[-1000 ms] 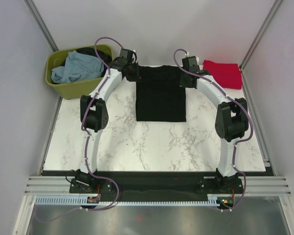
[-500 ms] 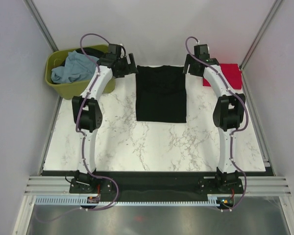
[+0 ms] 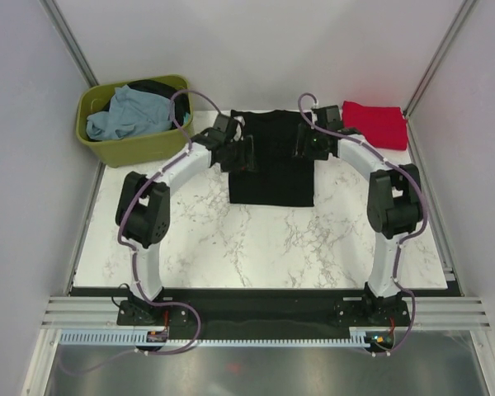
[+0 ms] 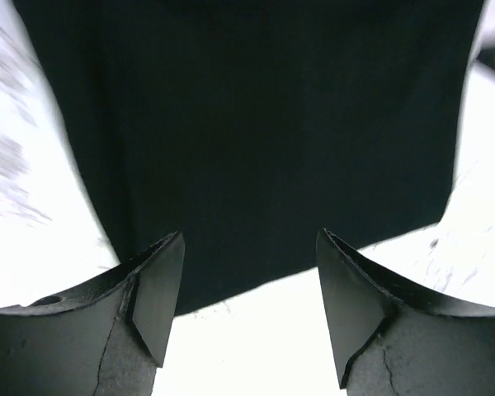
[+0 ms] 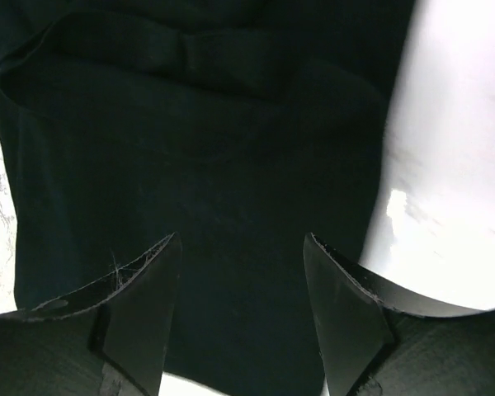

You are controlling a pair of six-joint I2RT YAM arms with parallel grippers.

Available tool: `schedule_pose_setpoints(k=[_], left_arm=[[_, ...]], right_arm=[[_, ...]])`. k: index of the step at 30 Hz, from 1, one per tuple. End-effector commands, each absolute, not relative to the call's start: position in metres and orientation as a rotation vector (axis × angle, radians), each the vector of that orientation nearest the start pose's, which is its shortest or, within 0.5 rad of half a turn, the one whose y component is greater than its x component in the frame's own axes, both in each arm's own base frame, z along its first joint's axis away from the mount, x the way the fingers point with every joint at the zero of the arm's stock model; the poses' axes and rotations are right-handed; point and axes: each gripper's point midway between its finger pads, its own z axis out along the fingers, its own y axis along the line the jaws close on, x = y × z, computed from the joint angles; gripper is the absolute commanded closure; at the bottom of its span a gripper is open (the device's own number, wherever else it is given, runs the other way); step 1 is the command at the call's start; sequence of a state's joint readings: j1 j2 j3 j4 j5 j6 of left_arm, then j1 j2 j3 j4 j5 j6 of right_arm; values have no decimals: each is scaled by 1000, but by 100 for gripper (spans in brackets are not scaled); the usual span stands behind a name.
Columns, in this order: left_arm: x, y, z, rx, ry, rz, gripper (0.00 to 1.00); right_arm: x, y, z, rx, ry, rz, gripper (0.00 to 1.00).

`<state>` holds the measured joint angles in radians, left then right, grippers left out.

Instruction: Fold and stack the t-shirts

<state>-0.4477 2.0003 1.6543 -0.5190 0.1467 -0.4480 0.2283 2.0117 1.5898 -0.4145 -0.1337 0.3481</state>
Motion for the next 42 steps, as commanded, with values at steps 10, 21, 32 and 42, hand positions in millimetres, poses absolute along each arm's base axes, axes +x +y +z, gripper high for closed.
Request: schedule_pose_setpoints(k=[10, 21, 32, 42], left_arm=[[385, -270, 50, 61, 2574, -622, 31], [328, -257, 48, 89, 2605, -644, 32], [324, -226, 123, 82, 2441, -533, 13], [307, -196, 101, -65, 2404, -470, 13]], right_arm=[[566, 209, 77, 44, 2388, 531, 34], [668, 214, 157, 127, 2048, 556, 24], [509, 162, 213, 179, 2090, 500, 19], [341, 139, 83, 150, 2447, 511, 24]])
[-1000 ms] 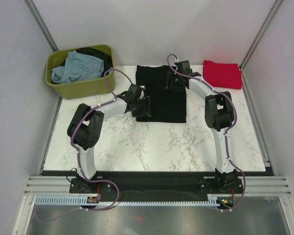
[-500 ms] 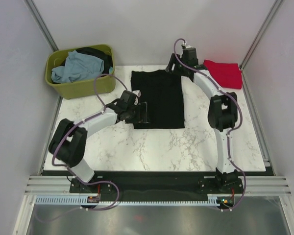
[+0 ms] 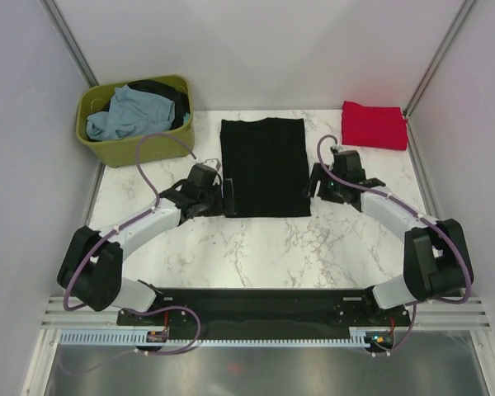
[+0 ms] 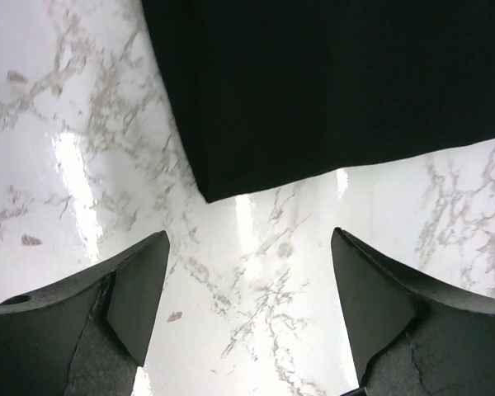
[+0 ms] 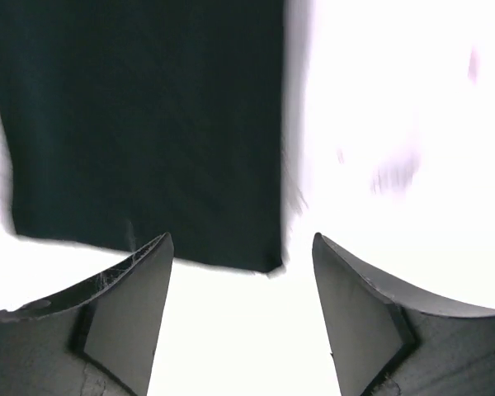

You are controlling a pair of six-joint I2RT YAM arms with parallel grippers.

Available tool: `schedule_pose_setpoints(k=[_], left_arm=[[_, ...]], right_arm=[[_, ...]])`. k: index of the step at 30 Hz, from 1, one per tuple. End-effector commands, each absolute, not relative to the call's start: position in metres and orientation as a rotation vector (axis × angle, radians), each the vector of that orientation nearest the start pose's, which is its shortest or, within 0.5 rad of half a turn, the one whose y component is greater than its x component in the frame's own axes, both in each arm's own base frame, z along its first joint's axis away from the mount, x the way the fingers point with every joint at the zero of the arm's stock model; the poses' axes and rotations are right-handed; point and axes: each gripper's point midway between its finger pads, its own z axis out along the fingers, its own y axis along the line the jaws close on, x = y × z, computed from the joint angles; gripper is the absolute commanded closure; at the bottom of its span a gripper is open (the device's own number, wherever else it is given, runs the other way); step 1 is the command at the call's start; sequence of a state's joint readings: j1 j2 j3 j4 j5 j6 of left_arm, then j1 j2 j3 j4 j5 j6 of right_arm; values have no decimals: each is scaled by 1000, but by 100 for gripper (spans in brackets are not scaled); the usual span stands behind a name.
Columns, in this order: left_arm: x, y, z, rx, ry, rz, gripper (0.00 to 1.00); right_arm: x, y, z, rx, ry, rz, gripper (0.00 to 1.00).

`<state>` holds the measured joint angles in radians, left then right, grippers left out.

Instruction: Fold and stack the t-shirts

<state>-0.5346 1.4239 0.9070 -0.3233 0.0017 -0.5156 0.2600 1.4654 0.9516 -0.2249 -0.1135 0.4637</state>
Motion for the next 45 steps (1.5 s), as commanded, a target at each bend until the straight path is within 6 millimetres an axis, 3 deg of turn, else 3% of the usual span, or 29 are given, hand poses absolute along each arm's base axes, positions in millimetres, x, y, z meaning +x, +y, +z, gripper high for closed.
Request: schedule_pose_setpoints(k=[1, 4, 13, 16, 22, 27, 31, 36, 37, 38, 41, 45], left_arm=[[310, -196, 103, -77, 2380, -488, 13], [312, -195, 92, -96, 2368, -499, 13], [310, -193, 41, -109, 2424, -489, 14], [317, -195, 36, -118, 2407, -490, 14], [318, -200, 23, -129, 2426, -512, 19], [321, -203, 24, -144, 2399, -541, 22], [326, -206, 22, -144, 2393, -539, 32], [329, -207, 16, -140, 2408, -531, 70], [329, -208, 16, -141, 2406, -535, 86], [329, -208, 17, -137, 2404, -535, 95], [327, -207, 19, -135, 2397, -538, 98], [311, -209, 27, -115, 2399, -606, 98]], right_arm=[[335, 140, 78, 146, 2458, 521, 24], [325, 140, 66, 148, 2478, 536, 25], [332, 149, 30, 160, 2520, 579, 31], [332, 149, 18, 171, 2546, 570, 34], [329, 148, 11, 172, 2561, 560, 50], [324, 147, 7, 170, 2578, 560, 67], [321, 145, 5, 171, 2586, 546, 70], [317, 144, 3, 176, 2597, 542, 79], [317, 143, 4, 178, 2595, 542, 82], [315, 143, 4, 178, 2597, 542, 89], [310, 144, 4, 176, 2594, 560, 100], [299, 144, 9, 194, 2574, 584, 100]])
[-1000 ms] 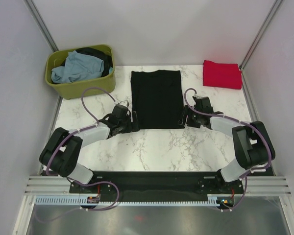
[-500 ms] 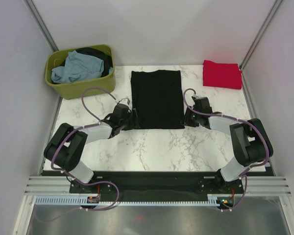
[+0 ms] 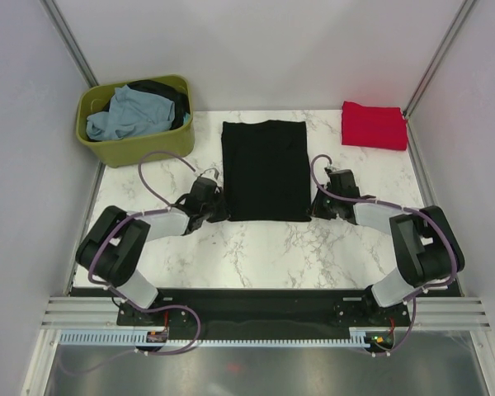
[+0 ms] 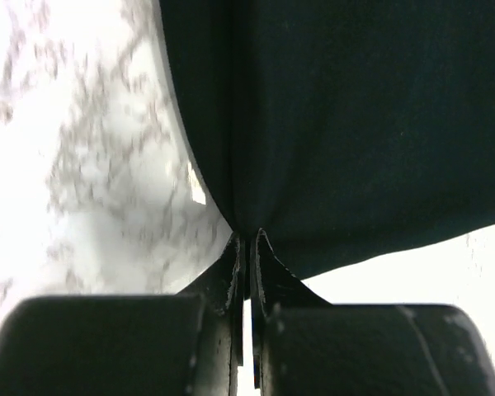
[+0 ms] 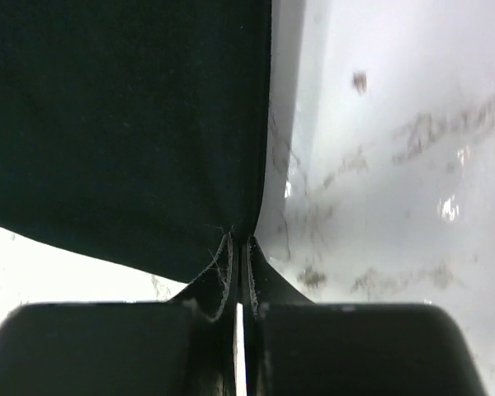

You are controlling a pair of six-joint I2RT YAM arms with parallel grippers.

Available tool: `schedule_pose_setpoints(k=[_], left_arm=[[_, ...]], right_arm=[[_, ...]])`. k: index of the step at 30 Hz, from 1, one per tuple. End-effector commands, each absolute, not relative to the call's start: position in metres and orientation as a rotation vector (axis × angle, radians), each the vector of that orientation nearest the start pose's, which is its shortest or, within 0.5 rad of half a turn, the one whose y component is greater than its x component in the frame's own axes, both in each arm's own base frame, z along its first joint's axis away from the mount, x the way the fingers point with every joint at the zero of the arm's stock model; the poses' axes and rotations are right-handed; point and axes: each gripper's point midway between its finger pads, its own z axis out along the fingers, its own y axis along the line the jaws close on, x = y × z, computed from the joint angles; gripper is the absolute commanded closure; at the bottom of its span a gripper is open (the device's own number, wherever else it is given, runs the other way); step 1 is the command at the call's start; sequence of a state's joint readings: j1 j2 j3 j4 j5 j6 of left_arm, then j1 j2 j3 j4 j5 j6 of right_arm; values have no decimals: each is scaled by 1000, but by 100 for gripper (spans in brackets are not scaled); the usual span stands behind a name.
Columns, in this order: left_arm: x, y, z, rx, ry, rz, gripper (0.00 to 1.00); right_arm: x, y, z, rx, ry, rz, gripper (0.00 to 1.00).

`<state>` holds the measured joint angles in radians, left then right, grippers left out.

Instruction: Fold and stack the t-shirts

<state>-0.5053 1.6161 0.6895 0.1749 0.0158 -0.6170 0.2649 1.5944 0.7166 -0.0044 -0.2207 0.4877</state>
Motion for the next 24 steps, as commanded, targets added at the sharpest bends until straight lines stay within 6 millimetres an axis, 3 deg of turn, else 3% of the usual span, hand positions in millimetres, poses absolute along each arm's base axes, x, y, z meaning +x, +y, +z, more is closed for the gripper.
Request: schedule_pose_setpoints(k=[1, 4, 5, 7, 10, 12, 13, 14, 16, 18, 19, 24], left_arm=[[301, -209, 31, -106, 2396, -625, 98], [269, -213, 36, -85, 2435, -655, 98], [264, -218, 58, -86, 2393, -709, 98], [239, -221, 71, -63, 2445, -736, 98], [213, -227, 119, -40, 2432, -835, 98], [207, -225, 152, -29, 2368, -886, 98], [208, -225, 170, -30, 2341, -899, 98], [205, -220, 175, -37, 2348, -878, 98], [210, -222, 203, -31, 2297, -890, 98], [218, -219, 208, -35, 2297, -841, 98], [225, -220, 220, -29, 2273, -837, 98], [259, -220, 229, -63, 2269, -777, 98]], right_arm=[[293, 141, 9, 217, 2583, 576, 100], [273, 139, 23, 269, 2583, 605, 100], [268, 139, 38, 275, 2547, 628, 100], [250, 138, 65, 294, 2521, 661, 100], [231, 131, 108, 329, 2464, 679, 100], [233, 128, 141, 320, 2401, 674, 100], [232, 126, 152, 319, 2384, 668, 100], [233, 126, 171, 307, 2355, 676, 100], [236, 126, 184, 291, 2344, 671, 100], [246, 126, 196, 282, 2327, 653, 100], [254, 127, 202, 276, 2316, 646, 100], [284, 124, 214, 257, 2294, 564, 100]])
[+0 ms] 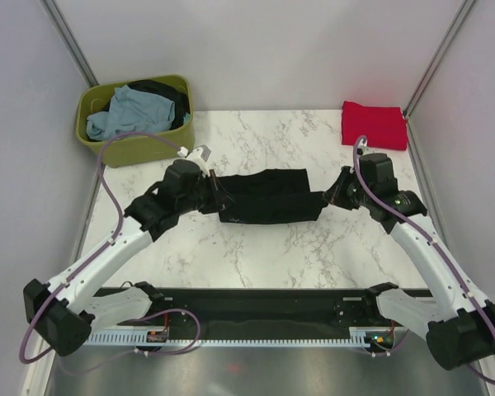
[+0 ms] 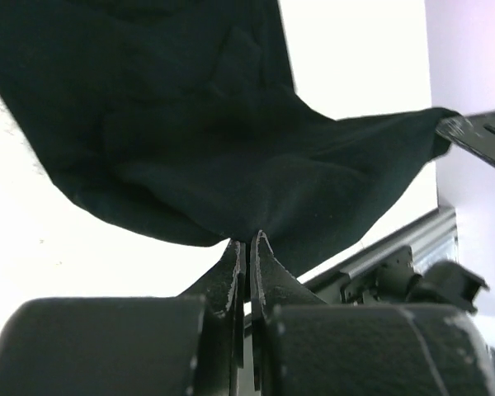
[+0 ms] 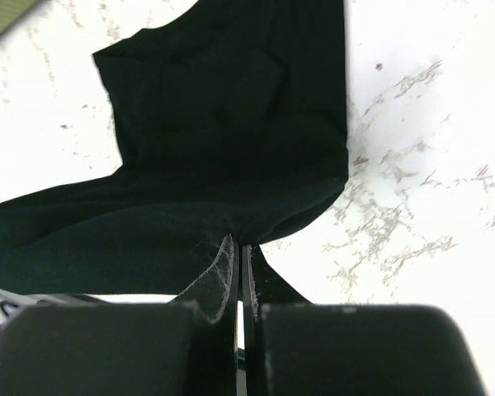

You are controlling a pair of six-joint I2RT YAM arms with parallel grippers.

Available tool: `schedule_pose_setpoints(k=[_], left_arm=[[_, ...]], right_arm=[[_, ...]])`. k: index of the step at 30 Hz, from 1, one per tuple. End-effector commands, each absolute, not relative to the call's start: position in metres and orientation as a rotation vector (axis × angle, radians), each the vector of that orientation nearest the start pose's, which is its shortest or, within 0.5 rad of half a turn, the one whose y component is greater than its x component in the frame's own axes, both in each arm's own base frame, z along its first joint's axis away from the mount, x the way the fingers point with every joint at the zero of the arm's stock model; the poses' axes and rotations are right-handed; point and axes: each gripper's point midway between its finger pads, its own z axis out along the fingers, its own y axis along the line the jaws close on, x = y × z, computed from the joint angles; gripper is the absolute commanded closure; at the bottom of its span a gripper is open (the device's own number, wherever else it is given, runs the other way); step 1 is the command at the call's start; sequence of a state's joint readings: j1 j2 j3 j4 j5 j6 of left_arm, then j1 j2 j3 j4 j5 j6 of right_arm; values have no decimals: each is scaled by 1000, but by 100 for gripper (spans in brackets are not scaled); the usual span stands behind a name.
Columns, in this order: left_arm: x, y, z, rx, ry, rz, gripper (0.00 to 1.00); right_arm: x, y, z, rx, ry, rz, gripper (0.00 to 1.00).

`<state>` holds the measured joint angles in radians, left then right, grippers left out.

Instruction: Fold and stack the t-shirts

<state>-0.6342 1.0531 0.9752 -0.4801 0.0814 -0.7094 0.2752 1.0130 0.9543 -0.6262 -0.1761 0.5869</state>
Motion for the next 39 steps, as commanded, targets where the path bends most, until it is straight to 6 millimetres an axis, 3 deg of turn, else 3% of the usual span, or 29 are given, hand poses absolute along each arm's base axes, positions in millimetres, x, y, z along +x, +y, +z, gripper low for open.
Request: schedule_pose_setpoints(k=[1, 3, 11, 15, 16, 18, 20, 21, 22, 23, 24, 25, 26, 27, 28, 29, 30, 31, 32, 33, 35, 36, 37, 39], left_arm=[[264, -222, 222, -63, 2295, -765, 98], [274, -218, 221, -87, 2303, -751, 98], [307, -201, 208, -172, 2334, -686, 98], [336, -190, 187, -224, 2379, -637, 98], [343, -188, 183, -223, 2382, -622, 98], [364, -187, 180, -233, 2381, -624, 98], [382, -188, 148, -245, 2461, -589, 98], [399, -187, 153, -256, 2443, -600, 98], [411, -187, 120, -257, 2515, -559, 98], [422, -187, 113, -255, 2530, -549, 96], [443, -189, 123, -245, 2503, -547, 90], [456, -185, 112, -232, 2525, -484, 75], [461, -179, 77, -268, 2611, -395, 68], [474, -177, 84, -303, 2624, -365, 57], [478, -179, 81, -311, 2645, -372, 51], [482, -179, 72, -320, 2666, -362, 43], [488, -182, 84, -331, 2640, -374, 38], [488, -177, 88, -358, 2625, -348, 36], [488, -175, 108, -376, 2582, -350, 34], [484, -172, 111, -388, 2573, -336, 32], [477, -160, 133, -401, 2519, -281, 32], [474, -156, 139, -394, 2506, -261, 32], [471, -151, 142, -394, 2493, -232, 32], [459, -143, 153, -380, 2466, -200, 33]], right_arm=[[292, 126, 211, 257, 2302, 561, 100], [301, 129, 215, 248, 2295, 566, 100], [348, 144, 198, 245, 2330, 562, 100], [377, 147, 188, 262, 2346, 524, 100], [388, 148, 174, 272, 2368, 511, 100], [407, 152, 173, 272, 2368, 509, 100], [434, 156, 159, 279, 2391, 478, 100], [444, 153, 152, 296, 2395, 431, 100], [461, 155, 139, 300, 2413, 410, 100], [471, 154, 133, 309, 2421, 386, 100], [479, 152, 125, 317, 2429, 365, 100], [488, 150, 96, 322, 2478, 338, 99], [508, 154, 105, 305, 2444, 358, 97], [518, 156, 78, 284, 2487, 356, 92], [537, 159, 93, 263, 2453, 390, 63], [543, 158, 91, 233, 2469, 391, 49], [546, 157, 83, 212, 2496, 395, 41], [551, 158, 92, 191, 2470, 411, 29], [553, 155, 97, 174, 2457, 404, 25], [553, 153, 113, 161, 2421, 407, 22], [542, 142, 109, 188, 2423, 405, 20], [543, 138, 135, 184, 2344, 425, 19], [526, 136, 115, 191, 2382, 428, 17], [515, 139, 128, 185, 2342, 473, 17]])
